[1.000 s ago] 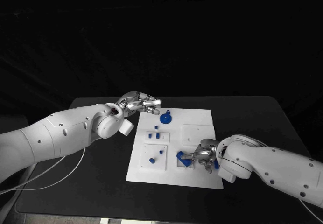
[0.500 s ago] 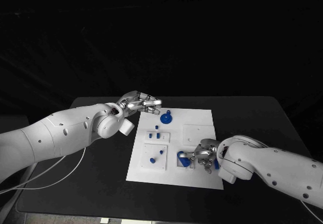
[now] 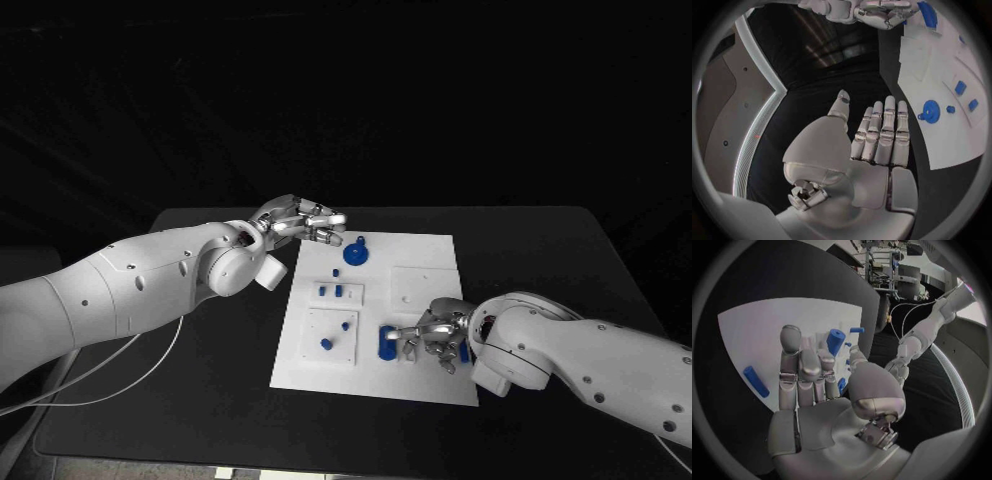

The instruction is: Assemble the parts on the task board

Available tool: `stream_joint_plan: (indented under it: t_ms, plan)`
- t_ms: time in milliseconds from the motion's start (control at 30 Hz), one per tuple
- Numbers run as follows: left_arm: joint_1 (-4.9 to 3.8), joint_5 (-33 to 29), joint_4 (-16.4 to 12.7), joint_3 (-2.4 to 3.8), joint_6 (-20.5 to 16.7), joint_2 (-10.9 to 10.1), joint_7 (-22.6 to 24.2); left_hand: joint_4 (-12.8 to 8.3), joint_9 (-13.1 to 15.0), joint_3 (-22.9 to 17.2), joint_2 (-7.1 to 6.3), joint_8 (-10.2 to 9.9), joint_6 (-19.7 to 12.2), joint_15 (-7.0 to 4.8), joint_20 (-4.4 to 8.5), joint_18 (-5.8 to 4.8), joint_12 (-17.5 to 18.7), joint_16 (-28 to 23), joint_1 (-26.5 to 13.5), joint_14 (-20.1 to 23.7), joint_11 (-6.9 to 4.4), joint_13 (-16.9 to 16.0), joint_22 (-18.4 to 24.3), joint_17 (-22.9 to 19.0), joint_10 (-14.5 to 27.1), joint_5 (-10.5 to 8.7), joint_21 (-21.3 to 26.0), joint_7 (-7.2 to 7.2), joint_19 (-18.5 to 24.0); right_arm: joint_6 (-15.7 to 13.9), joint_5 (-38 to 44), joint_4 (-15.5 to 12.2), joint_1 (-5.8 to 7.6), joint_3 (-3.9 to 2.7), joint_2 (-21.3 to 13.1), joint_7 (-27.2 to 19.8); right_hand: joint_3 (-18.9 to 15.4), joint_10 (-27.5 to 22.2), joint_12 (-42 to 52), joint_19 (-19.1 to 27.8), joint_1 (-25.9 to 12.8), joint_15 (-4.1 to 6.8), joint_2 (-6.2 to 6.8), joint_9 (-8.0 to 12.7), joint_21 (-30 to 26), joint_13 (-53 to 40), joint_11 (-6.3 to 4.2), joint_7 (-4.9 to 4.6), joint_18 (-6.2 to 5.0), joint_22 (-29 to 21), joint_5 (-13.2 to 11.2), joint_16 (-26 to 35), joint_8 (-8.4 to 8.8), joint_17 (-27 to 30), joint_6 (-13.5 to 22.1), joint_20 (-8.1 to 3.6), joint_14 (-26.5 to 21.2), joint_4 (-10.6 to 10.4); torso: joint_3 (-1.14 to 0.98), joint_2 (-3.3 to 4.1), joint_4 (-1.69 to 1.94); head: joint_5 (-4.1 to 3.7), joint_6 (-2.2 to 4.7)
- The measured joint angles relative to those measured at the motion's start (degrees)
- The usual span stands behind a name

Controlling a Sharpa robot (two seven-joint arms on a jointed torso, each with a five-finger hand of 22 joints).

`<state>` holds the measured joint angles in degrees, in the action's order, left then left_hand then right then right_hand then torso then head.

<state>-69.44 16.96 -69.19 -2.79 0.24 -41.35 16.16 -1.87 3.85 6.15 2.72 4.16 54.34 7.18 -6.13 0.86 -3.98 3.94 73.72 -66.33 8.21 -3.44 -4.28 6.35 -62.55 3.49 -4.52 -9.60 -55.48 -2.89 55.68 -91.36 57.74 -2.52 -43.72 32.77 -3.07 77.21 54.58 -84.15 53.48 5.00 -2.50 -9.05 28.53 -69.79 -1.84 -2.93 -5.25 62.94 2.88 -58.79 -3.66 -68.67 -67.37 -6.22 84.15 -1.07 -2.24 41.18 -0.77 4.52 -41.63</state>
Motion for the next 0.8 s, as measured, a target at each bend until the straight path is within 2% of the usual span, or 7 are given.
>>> stream_joint_plan:
  t_ms: [433,500,567,633,667,700,800]
  plan:
    - [0.00,0.01,0.18,0.00,0.02,0.03,-0.03,0.00,0.00,0.00,0.00,0.00,0.00,0.00,0.00,0.00,0.00,0.00,0.00,0.00,0.00,0.00,0.00,0.00,0.00,0.00,0.00,0.00,0.00,-0.75,0.17,-1.20,-0.02,-0.04,-0.12,-1.84,0.99,0.00,0.45,0.00,0.49,0.00,-0.49,-0.33,0.56,-0.12,0.00,0.00,0.00,0.33,0.23,-0.68,0.00,0.01,0.00,0.00,0.00,1.28,-0.01,0.00,0.03,-0.20,0.08]
    - [0.00,0.01,0.23,0.00,0.02,0.03,-0.09,0.00,0.00,0.00,0.00,0.00,0.00,0.00,0.00,0.00,0.00,0.00,0.00,0.00,0.00,0.00,0.00,0.00,0.00,0.00,0.00,0.00,0.00,-0.76,0.27,-1.20,-0.02,-0.05,-0.12,-2.05,1.46,0.00,0.45,0.00,1.92,0.00,-0.85,-0.33,0.56,-0.12,0.00,0.00,0.00,0.39,1.53,-0.68,0.00,0.01,0.01,0.00,0.00,2.86,0.00,0.00,0.05,-0.23,0.08]
    - [0.00,0.01,0.26,0.00,0.02,0.03,-0.13,0.00,0.00,0.00,0.00,0.00,0.00,0.00,0.00,0.00,0.00,0.00,0.00,0.00,0.00,0.00,0.00,0.00,0.00,0.00,0.00,0.00,0.00,-0.75,0.56,-1.20,-0.03,-0.05,-0.12,-2.23,2.11,0.00,0.64,0.00,4.03,0.00,-0.33,-0.33,0.67,-0.12,0.00,0.00,0.00,0.50,4.71,-0.68,0.00,0.01,0.01,0.00,0.00,4.87,0.00,0.01,0.07,-0.24,0.08]
    - [0.00,0.01,0.28,0.00,0.02,0.03,-0.18,0.00,0.00,0.00,0.00,0.00,0.00,0.00,0.00,0.00,0.00,0.00,0.00,0.00,0.00,0.00,0.00,0.00,0.00,0.00,0.00,0.00,0.00,-0.71,1.11,-1.23,-0.07,-0.05,-0.12,-2.44,5.11,0.31,0.65,0.00,8.89,0.00,0.36,-0.33,1.11,-0.11,-0.31,0.28,0.00,0.73,3.90,-0.68,0.00,0.01,-1.23,0.01,0.00,8.51,0.00,0.01,0.07,-0.24,0.08]
    - [0.00,0.01,0.29,0.00,0.02,0.03,-0.20,0.00,0.00,0.00,0.00,0.00,0.00,0.00,0.00,0.00,0.00,0.00,0.00,0.00,0.00,0.00,0.00,0.00,0.00,0.00,0.00,0.00,0.00,-0.69,1.39,-1.27,-0.11,-0.05,-0.10,-2.53,6.61,0.31,0.65,0.01,10.03,0.00,0.92,-0.35,1.11,-0.13,-0.31,0.51,0.00,0.80,3.77,-0.68,0.00,0.01,-1.93,0.01,0.00,9.43,0.00,0.01,0.07,-0.24,0.09]
    - [0.00,0.01,0.30,0.00,0.03,0.03,-0.22,0.00,0.00,0.00,0.00,0.00,0.00,0.00,0.00,0.00,0.00,0.00,0.00,0.00,0.00,0.00,0.00,0.00,0.00,0.00,0.00,0.00,0.00,-0.68,1.67,-1.30,-0.15,-0.05,-0.08,-2.62,7.94,0.31,0.81,0.05,10.75,0.05,1.55,-0.54,1.33,-0.20,-0.31,0.85,-0.01,0.91,3.77,-0.68,0.00,0.01,-2.76,-0.03,-0.05,10.22,0.00,0.01,0.07,-0.24,0.10]
    - [0.00,0.01,0.32,0.00,0.05,0.04,-0.29,0.00,0.00,0.00,0.00,0.00,0.00,0.00,0.00,0.00,0.00,0.00,0.00,0.00,0.00,0.00,0.00,0.00,0.00,0.00,0.00,0.00,0.00,-0.67,2.60,-1.37,-0.26,-0.05,0.03,-2.86,9.74,0.51,0.82,0.24,11.37,0.24,2.17,-1.55,1.33,-0.20,-0.52,1.45,0.00,1.08,3.70,-0.78,0.00,0.01,-4.16,-0.22,-0.22,11.26,-0.01,0.01,0.07,-0.18,0.12]
